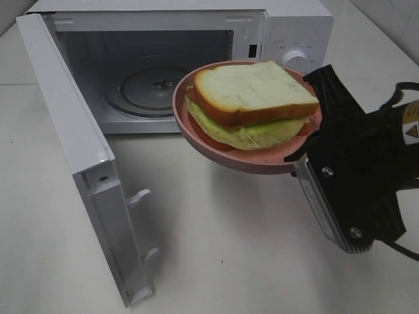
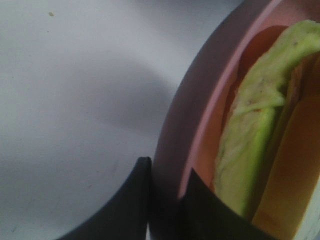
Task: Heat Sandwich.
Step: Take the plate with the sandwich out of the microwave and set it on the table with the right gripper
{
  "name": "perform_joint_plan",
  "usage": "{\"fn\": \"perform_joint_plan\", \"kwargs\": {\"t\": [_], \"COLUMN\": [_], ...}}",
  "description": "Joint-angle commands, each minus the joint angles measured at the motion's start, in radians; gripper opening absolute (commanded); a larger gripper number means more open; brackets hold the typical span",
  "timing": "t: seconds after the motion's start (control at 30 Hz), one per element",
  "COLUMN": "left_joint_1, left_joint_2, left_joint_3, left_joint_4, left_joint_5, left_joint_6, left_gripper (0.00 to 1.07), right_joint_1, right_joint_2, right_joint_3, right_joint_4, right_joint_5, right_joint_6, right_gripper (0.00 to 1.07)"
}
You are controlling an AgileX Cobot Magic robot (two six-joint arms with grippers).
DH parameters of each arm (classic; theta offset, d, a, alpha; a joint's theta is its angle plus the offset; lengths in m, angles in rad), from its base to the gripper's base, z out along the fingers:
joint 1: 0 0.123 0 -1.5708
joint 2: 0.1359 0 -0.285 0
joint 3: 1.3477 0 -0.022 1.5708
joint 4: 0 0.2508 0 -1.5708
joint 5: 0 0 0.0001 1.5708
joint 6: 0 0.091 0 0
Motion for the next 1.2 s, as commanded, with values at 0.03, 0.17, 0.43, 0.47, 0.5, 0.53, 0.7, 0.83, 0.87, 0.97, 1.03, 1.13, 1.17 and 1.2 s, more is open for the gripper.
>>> {"fn": "perform_joint_plan", "kwargs": {"t": [0.03,0.17,0.43,0.47,0.5,0.53,0.7,0.83,0.87,0.97,1.03,1.13,1.17,1.2], "left_joint_1": [-0.005,-0.005,-0.005,-0.005,-0.005,-0.005,-0.005,-0.005,-0.005,-0.005,-0.005,-0.005,-0.005,-0.005], "left_joint_2": [-0.015,-0.015,-0.015,-0.015,-0.015,-0.015,-0.015,-0.015,-0.015,-0.015,-0.015,-0.015,-0.015,-0.015], "left_joint_3": [0.002,0.002,0.002,0.002,0.002,0.002,0.002,0.002,0.002,0.002,0.002,0.002,0.002,0.002], "left_joint_4": [-0.002,-0.002,-0.002,-0.002,-0.002,-0.002,-0.002,-0.002,-0.002,-0.002,-0.002,-0.002,-0.002,-0.002], "left_joint_5": [-0.002,-0.002,-0.002,-0.002,-0.002,-0.002,-0.002,-0.002,-0.002,-0.002,-0.002,-0.002,-0.002,-0.002], "left_joint_6": [0.0,0.0,0.0,0.0,0.0,0.0,0.0,0.0,0.0,0.0,0.0,0.0,0.0,0.0], "left_gripper": [0.98,0.98,0.98,0.98,0.98,0.98,0.98,0.98,0.98,0.98,0.98,0.98,0.98,0.98], "right_joint_1": [-0.001,-0.001,-0.001,-0.001,-0.001,-0.001,-0.001,-0.001,-0.001,-0.001,-0.001,-0.001,-0.001,-0.001], "right_joint_2": [-0.061,-0.117,-0.226,-0.237,-0.237,-0.257,-0.288,-0.292,-0.292,-0.292,-0.292,-0.292,-0.292,-0.292], "right_joint_3": [0.026,0.051,0.114,0.12,0.12,0.129,0.133,0.133,0.133,0.133,0.133,0.133,0.133,0.133], "right_joint_4": [-0.008,-0.01,-0.105,-0.128,-0.128,-0.179,-0.312,-0.406,-0.426,-0.481,-0.513,-0.551,-0.56,-0.571], "right_joint_5": [0.004,0.05,0.113,0.129,0.129,0.149,0.215,0.267,0.283,0.317,0.339,0.368,0.377,0.389], "right_joint_6": [0.017,0.024,0.157,0.187,0.187,0.245,0.432,0.597,0.637,0.734,0.791,0.883,0.915,0.944], "right_gripper": [0.0,0.0,0.0,0.0,0.0,0.0,0.0,0.0,0.0,0.0,0.0,0.0,0.0,0.0]}}
